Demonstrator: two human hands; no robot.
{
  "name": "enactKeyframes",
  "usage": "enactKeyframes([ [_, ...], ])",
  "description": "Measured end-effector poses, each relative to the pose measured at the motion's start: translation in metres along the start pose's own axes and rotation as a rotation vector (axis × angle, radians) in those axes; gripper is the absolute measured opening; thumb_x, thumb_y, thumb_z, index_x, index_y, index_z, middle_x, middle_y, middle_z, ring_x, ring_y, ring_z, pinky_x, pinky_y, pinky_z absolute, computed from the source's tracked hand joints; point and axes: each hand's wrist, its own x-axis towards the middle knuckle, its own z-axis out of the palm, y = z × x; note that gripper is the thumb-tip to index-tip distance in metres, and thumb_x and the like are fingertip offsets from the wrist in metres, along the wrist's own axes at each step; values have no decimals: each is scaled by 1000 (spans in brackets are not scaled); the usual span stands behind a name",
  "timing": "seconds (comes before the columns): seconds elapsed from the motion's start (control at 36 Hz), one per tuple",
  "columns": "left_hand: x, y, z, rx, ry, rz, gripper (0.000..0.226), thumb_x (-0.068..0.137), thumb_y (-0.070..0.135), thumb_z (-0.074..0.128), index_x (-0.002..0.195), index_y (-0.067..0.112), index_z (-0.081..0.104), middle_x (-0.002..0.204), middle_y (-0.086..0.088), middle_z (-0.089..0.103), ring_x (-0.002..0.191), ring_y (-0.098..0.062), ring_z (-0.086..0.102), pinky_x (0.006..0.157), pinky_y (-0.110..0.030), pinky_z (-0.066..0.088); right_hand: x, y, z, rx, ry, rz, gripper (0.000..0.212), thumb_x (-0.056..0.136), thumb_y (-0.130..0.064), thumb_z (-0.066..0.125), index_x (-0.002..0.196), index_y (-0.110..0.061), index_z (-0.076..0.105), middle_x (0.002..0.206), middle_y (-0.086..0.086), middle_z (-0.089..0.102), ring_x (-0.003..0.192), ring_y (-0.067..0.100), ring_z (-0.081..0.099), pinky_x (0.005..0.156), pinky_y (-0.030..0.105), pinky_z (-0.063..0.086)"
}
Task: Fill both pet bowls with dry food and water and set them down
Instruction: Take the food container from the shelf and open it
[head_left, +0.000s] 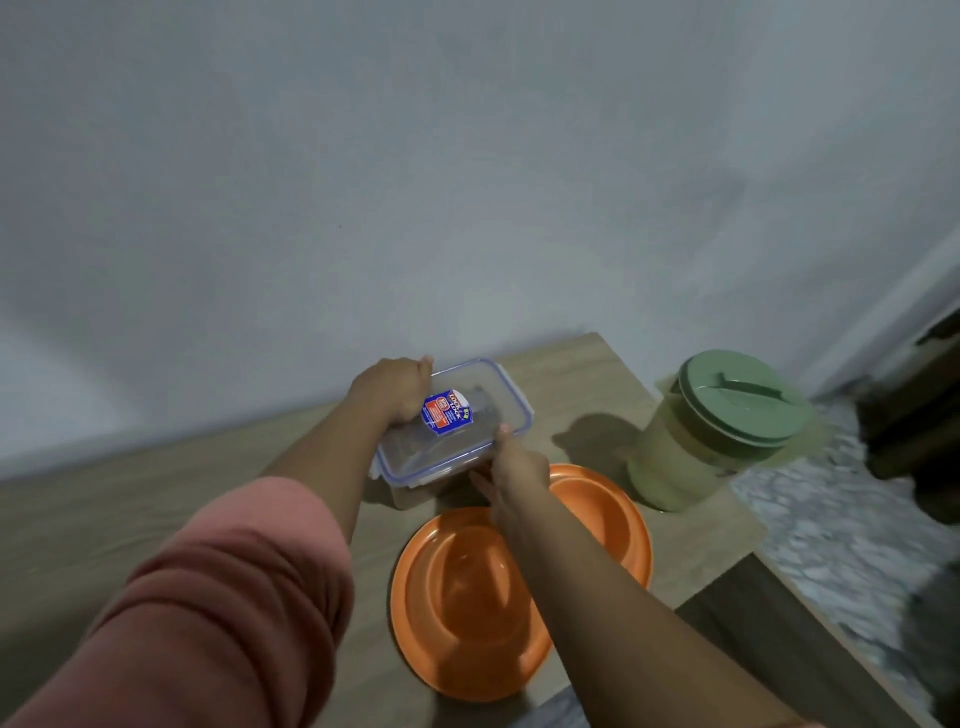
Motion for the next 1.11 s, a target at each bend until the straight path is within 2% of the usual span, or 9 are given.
enactKeyframes([
  [0.11,3,0,-3,90,-81,49,64,102,30,39,154,7,9,146,-19,42,129,-32,47,103,-40,43,4,6,1,-7,16,-48,33,94,-29,56,114,-3,58,102,14,62,93,29,62,86,39,54],
  [0.22,4,2,-6,83,-83,34,52,104,26,29,150,3,20,145,-21,41,129,-34,46,105,-43,41,8,10,6,-68,89,-113,35,92,-33,57,111,-3,59,111,17,67,100,33,64,93,45,52],
  [0.39,3,0,-3,-45,89,-29,51,104,40,23,131,1,42,129,-21,54,114,-33,56,89,-39,43,5,6,1,-50,75,-75,52,90,-34,62,126,2,47,118,17,63,105,32,63,84,36,53],
  [0.47,-1,-2,0,-90,165,-47,54,102,45,25,129,2,44,130,-20,54,115,-32,54,91,-42,44,2,5,1,-95,123,-56,64,83,-39,69,129,0,47,120,18,63,105,32,63,79,34,51],
  [0.56,-11,-2,-5,-141,231,-71,56,102,47,26,130,2,44,131,-19,52,118,-32,52,96,-45,44,-7,-4,3,-126,220,-104,75,78,-38,74,134,-2,40,125,21,59,111,38,60,89,40,51],
  [0.64,-24,-3,-16,-218,295,-96,56,101,48,26,128,3,45,128,-18,53,115,-30,53,94,-43,46,-20,-14,9,-171,263,-249,66,79,-37,74,127,-3,42,126,20,59,112,37,59,90,40,48],
  [0.81,-60,-18,-40,-362,363,-195,52,101,46,31,128,3,43,126,-18,53,114,-30,53,83,-34,40,-53,-21,33,-174,234,-419,39,78,-35,74,93,-15,44,121,16,57,103,34,61,93,45,51],
  [0.94,-103,-44,-47,-438,419,-258,49,100,46,35,130,8,42,129,-17,50,116,-30,52,84,-34,38,-81,-18,47,-273,150,-476,43,79,-37,72,107,-8,57,122,16,58,112,34,58,100,44,46],
  [1.11,-156,-80,-22,-546,428,-472,40,99,39,34,118,8,52,121,-23,55,108,-38,53,82,-34,39,-100,13,63,-516,-91,-384,45,82,-39,62,112,-5,64,119,17,62,104,35,62,91,39,51],
])
